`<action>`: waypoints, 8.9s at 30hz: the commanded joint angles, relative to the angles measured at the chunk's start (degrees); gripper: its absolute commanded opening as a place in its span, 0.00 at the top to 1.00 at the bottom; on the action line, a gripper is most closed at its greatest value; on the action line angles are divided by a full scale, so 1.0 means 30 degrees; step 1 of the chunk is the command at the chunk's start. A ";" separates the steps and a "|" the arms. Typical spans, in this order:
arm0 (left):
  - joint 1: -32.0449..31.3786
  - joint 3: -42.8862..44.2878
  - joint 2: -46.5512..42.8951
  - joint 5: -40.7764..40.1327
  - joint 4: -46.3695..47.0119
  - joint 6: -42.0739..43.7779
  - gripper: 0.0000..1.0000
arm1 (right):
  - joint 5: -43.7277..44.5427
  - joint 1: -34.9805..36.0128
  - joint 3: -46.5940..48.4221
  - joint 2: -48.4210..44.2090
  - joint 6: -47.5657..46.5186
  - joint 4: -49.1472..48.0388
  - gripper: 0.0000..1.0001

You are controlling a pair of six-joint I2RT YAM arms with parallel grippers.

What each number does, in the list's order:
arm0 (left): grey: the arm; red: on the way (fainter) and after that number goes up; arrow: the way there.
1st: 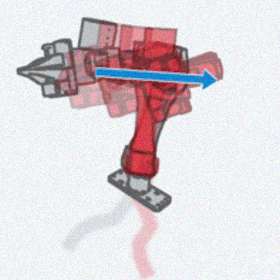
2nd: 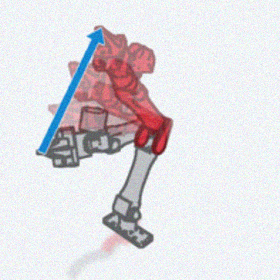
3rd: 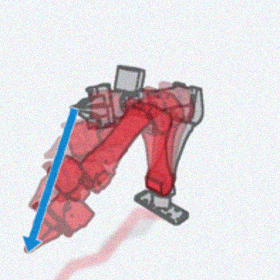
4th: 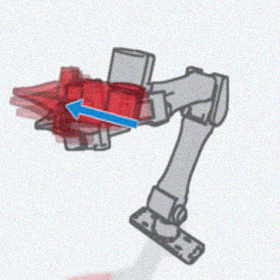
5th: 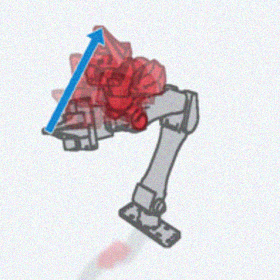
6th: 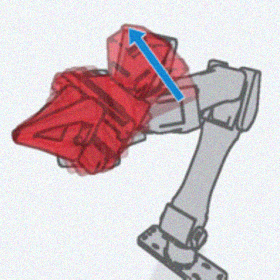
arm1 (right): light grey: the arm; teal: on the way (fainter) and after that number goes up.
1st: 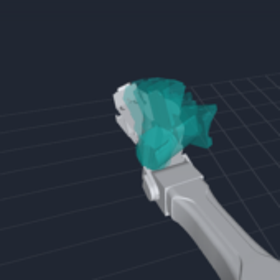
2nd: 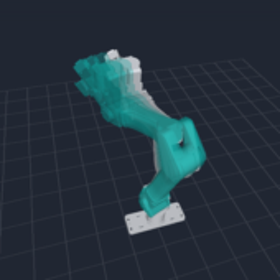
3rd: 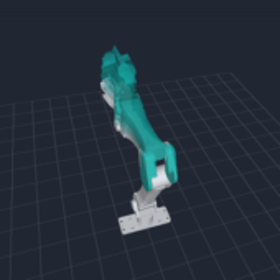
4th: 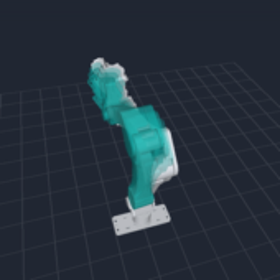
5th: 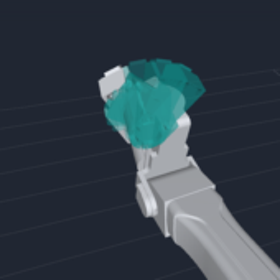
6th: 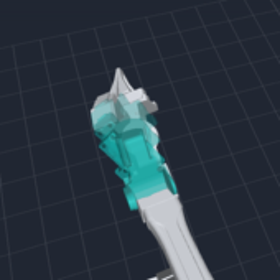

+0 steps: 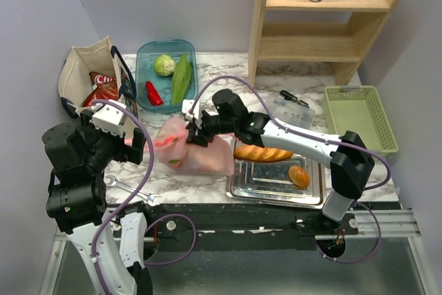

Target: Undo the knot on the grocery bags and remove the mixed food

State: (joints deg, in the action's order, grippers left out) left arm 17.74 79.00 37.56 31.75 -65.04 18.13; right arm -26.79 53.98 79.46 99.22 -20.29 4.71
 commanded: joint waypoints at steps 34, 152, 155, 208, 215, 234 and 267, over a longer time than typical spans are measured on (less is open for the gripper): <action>-0.2851 -0.9388 0.3667 0.5082 -0.1366 2.8349 0.40 | 0.1041 0.3318 -0.5944 -0.2984 -0.2230 -0.0692 0.45; -0.9147 -1.3471 0.1528 0.2198 1.2313 1.1020 0.42 | 0.1110 -0.0145 -0.3212 -0.1209 0.0878 0.0180 0.91; -0.9966 -1.3779 0.1715 0.1972 1.2396 1.2143 0.41 | 0.1116 -0.0139 -0.3284 -0.1505 0.1003 0.0333 0.99; 0.4384 -0.9853 0.1920 0.8037 1.1327 -0.0847 1.00 | 0.2493 -0.3339 0.0862 -0.2605 0.1768 0.2066 0.99; 0.6597 -0.9415 0.2231 0.8181 0.8680 0.2698 0.86 | 0.1428 -0.4370 0.0063 -0.2714 0.2880 -0.0436 0.99; -0.5289 -0.4660 0.5293 -0.1196 1.0528 -0.1826 0.16 | -0.4214 -0.4340 -0.0296 -0.3252 0.1752 0.0332 0.99; 0.6314 -0.1525 0.3345 0.7827 0.5970 0.2423 1.00 | -0.3955 -0.6399 0.5068 -0.0247 0.6014 -0.3050 0.99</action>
State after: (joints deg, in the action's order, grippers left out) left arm 36.36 69.54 47.00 41.71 -46.09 24.40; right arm -33.91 35.14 87.99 96.31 -6.44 0.40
